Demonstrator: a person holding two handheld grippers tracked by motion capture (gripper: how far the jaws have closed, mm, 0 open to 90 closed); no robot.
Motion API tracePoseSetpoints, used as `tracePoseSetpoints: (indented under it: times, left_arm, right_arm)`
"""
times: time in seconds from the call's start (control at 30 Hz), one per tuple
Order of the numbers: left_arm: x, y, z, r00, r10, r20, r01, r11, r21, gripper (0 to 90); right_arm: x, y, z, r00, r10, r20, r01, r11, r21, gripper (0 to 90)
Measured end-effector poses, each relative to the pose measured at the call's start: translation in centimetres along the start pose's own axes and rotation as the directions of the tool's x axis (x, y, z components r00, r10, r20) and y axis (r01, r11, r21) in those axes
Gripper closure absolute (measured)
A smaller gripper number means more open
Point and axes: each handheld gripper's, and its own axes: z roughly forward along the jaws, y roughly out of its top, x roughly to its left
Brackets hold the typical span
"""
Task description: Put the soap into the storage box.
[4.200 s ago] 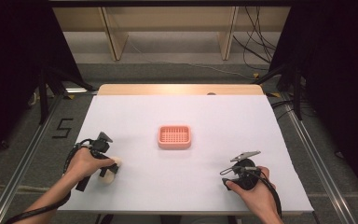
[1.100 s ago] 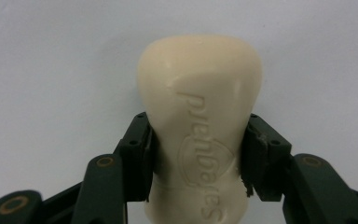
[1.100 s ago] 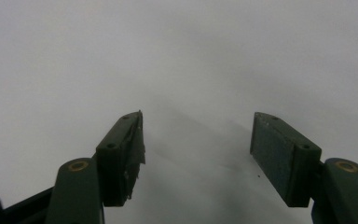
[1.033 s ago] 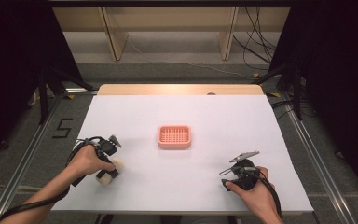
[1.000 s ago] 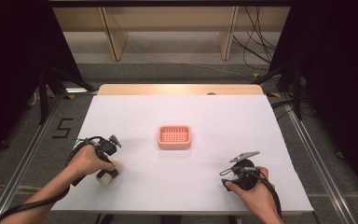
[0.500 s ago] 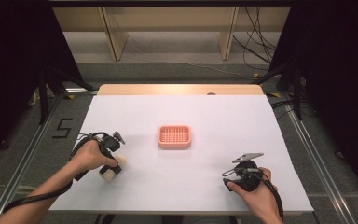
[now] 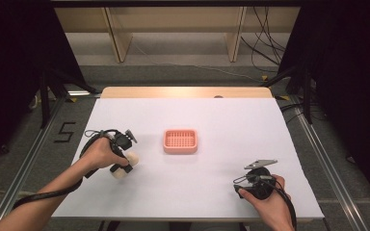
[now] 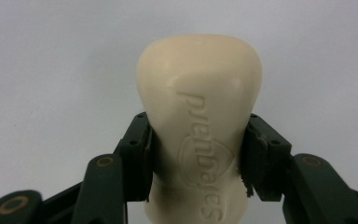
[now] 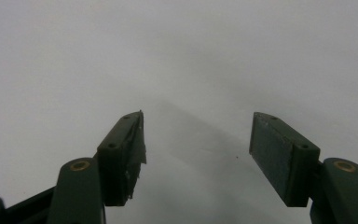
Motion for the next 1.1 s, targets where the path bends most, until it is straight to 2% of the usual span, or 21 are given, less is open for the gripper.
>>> tracePoseSetpoints:
  times: [0.07, 0.23, 0.27, 0.33, 0.37, 0.4, 0.43, 0.47, 0.5, 0.53, 0.6, 0.63, 0.7, 0.83, 0.93, 1.1]
  left_arm:
    - [0.0, 0.2, -0.1, 0.9998, 0.017, -0.004, -0.017, 0.9999, 0.000, 49.4]
    - [-0.3, 0.6, -0.3, 0.9993, 0.035, -0.010, -0.035, 0.9994, -0.001, 49.4]
    - [-0.3, 0.8, -0.4, 0.9981, 0.060, -0.016, -0.060, 0.9982, 0.003, 49.4]
    - [-0.4, 1.0, -0.4, 0.9976, 0.067, -0.020, -0.067, 0.9977, -0.003, 49.4]
    - [-0.3, 1.1, -0.5, 0.9956, 0.091, -0.024, -0.091, 0.9958, 0.002, 49.4]
    - [-0.5, 1.1, -0.4, 0.9986, 0.050, -0.017, -0.051, 0.9986, -0.012, 49.4]
    - [-0.5, 1.2, -0.4, 0.9985, 0.052, -0.017, -0.052, 0.9986, -0.011, 49.4]
    - [-0.4, 1.3, -0.6, 0.9962, 0.083, -0.026, -0.083, 0.9965, -0.003, 49.4]
    - [-0.5, 1.3, -0.5, 0.9976, 0.065, -0.021, -0.065, 0.9978, -0.006, 49.4]
    - [-0.4, 1.4, -0.5, 0.9949, 0.096, -0.032, -0.097, 0.9952, -0.017, 49.4]
    - [-0.5, 1.6, -0.7, 0.9942, 0.103, -0.032, -0.103, 0.9946, -0.011, 49.4]
    - [-0.5, 1.7, -0.6, 0.9939, 0.105, -0.034, -0.106, 0.9943, -0.016, 49.4]
    - [-0.6, 1.8, -0.7, 0.9924, 0.117, -0.039, -0.118, 0.9929, -0.015, 49.4]
    - [-0.7, 2.1, -0.6, 0.9908, 0.127, -0.047, -0.128, 0.9915, -0.025, 49.4]
    - [-0.8, 2.4, -0.7, 0.9899, 0.135, -0.045, -0.136, 0.9905, -0.023, 49.4]
    - [-0.9, 2.9, -0.9, 0.9882, 0.146, -0.046, -0.148, 0.9885, -0.030, 49.4]
  right_arm:
    - [0.2, -0.1, -0.1, 0.9995, 0.030, -0.008, -0.030, 0.999, 0.019, 36.4]
    - [0.0, -0.2, -0.1, 0.9999, 0.013, -0.001, -0.013, 1.000, 0.004, 36.4]
    - [0.0, -0.2, -0.1, 0.9999, 0.012, -0.001, -0.012, 1.000, 0.005, 36.4]
    - [0.1, -0.2, -0.2, 0.9998, 0.020, 0.001, -0.020, 1.000, 0.012, 36.4]
    - [0.1, -0.2, -0.2, 0.9998, 0.019, 0.001, -0.019, 1.000, 0.011, 36.4]
    - [0.0, -0.2, -0.1, 0.9999, 0.012, -0.001, -0.012, 1.000, 0.005, 36.4]
    - [0.0, -0.2, -0.1, 0.9999, 0.015, -0.001, -0.015, 1.000, 0.006, 36.4]
    - [0.0, -0.2, -0.1, 0.9999, 0.013, -0.001, -0.013, 1.000, 0.004, 36.4]
    - [0.0, -0.2, -0.1, 0.9999, 0.013, -0.001, -0.013, 1.000, 0.004, 36.4]
    - [0.0, -0.2, -0.1, 0.9999, 0.011, 0.000, -0.011, 1.000, 0.004, 36.4]
    - [0.1, -0.2, -0.2, 0.9997, 0.025, -0.003, -0.025, 1.000, 0.012, 36.4]
    - [0.0, -0.2, -0.2, 0.9999, 0.011, 0.003, -0.011, 1.000, 0.003, 36.4]
    - [0.1, -0.2, -0.2, 0.9997, 0.022, -0.002, -0.022, 1.000, 0.009, 36.4]
    - [0.0, -0.2, -0.1, 1.0000, 0.004, -0.002, -0.005, 1.000, -0.005, 36.4]
    - [0.0, -0.2, -0.1, 0.9998, 0.015, 0.013, -0.015, 1.000, -0.005, 36.5]
    - [0.2, -0.2, -0.3, 0.9996, 0.026, 0.007, -0.026, 1.000, -0.004, 36.5]
